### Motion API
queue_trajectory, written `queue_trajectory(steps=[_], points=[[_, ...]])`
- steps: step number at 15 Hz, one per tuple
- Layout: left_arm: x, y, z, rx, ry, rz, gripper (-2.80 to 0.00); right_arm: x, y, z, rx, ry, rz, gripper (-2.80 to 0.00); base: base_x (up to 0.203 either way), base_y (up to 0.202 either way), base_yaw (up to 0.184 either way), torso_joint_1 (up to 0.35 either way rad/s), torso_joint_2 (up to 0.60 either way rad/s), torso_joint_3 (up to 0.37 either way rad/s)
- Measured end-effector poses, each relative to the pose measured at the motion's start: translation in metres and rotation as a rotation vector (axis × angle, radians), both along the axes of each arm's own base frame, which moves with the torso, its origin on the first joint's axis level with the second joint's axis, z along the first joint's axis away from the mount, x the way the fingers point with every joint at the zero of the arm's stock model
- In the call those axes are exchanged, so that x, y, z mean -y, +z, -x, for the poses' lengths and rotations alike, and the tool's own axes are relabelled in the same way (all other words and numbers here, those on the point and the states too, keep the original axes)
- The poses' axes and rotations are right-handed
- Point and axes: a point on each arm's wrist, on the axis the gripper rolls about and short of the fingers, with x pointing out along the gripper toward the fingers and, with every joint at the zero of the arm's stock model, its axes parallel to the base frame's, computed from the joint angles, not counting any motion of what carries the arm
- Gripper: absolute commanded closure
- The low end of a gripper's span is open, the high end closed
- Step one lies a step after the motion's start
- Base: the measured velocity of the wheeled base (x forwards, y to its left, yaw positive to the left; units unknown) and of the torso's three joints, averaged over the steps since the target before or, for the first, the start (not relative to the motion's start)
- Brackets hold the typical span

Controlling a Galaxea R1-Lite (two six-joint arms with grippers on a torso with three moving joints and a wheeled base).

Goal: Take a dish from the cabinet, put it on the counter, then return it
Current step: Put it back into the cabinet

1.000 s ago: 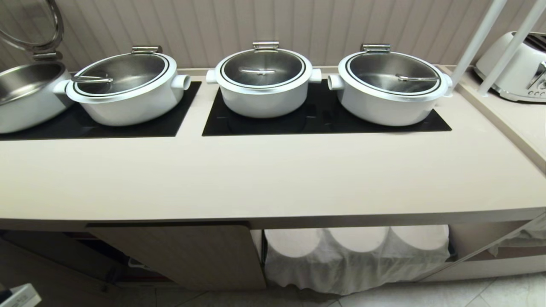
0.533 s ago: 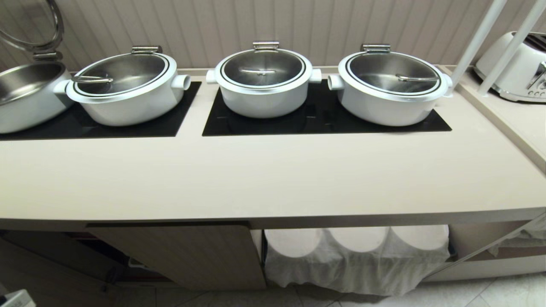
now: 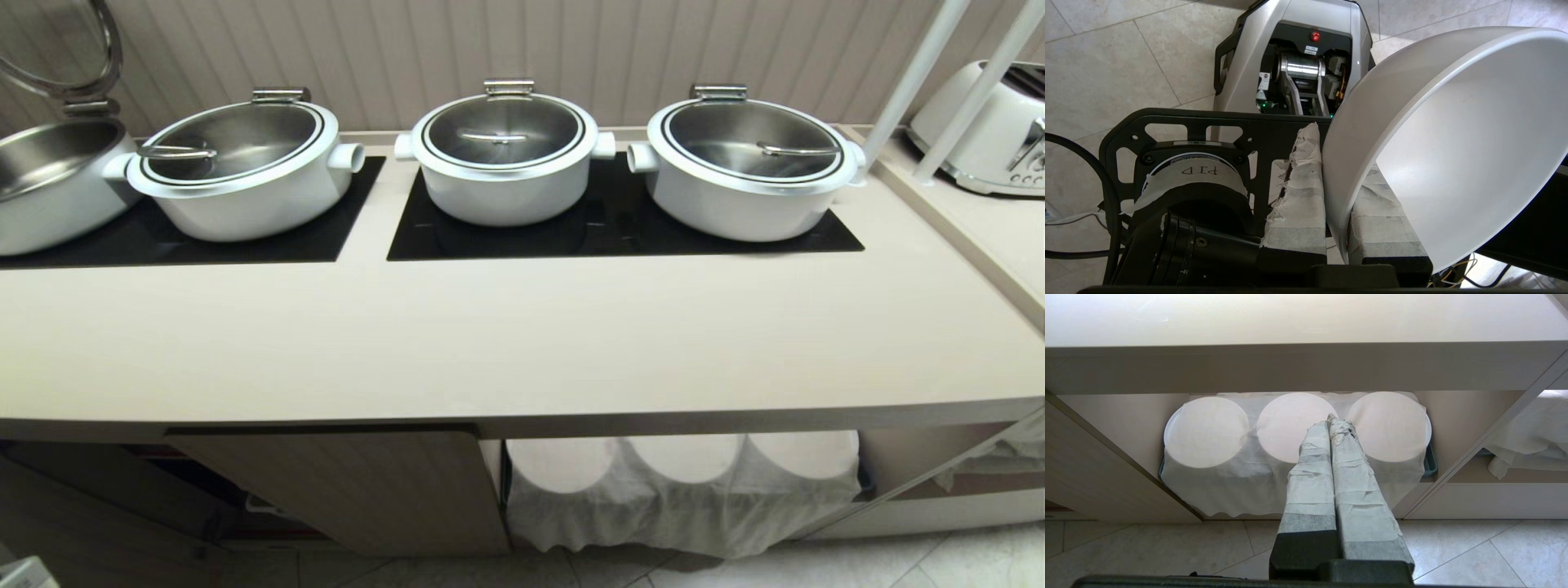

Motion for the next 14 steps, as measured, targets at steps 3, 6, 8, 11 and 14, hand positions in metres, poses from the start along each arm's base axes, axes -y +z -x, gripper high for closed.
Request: queue_trajectory(steps=[3, 6, 8, 11, 14], points=[[-0.0001, 0.0004, 0.0002, 0.004, 0.001, 0.0, 0.0, 0.0, 0.0, 0.0, 0.0, 0.001, 0.001, 0.0, 0.0, 0.0, 0.0, 0.0, 0.0, 0.0], [-0.0002, 0.0003, 0.0002, 0.004, 0.001, -0.001, 0.0, 0.0, 0.0, 0.0, 0.0, 0.0, 0.0, 0.0, 0.0, 0.0, 0.0, 0.0, 0.0, 0.0], [-0.0002, 0.0002, 0.0002, 0.004, 0.001, -0.002, 0.0, 0.0, 0.0, 0.0, 0.0, 0.0, 0.0, 0.0, 0.0, 0.0, 0.0, 0.0, 0.0, 0.0], [-0.0002, 0.0001, 0.0003, 0.004, 0.002, -0.002, 0.0, 0.0, 0.0, 0.0, 0.0, 0.0, 0.0, 0.0, 0.0, 0.0, 0.0, 0.0, 0.0, 0.0], [-0.0002, 0.0, 0.0002, 0.003, 0.002, -0.002, 0.0, 0.0, 0.0, 0.0, 0.0, 0.0, 0.0, 0.0, 0.0, 0.0, 0.0, 0.0, 0.0, 0.0]])
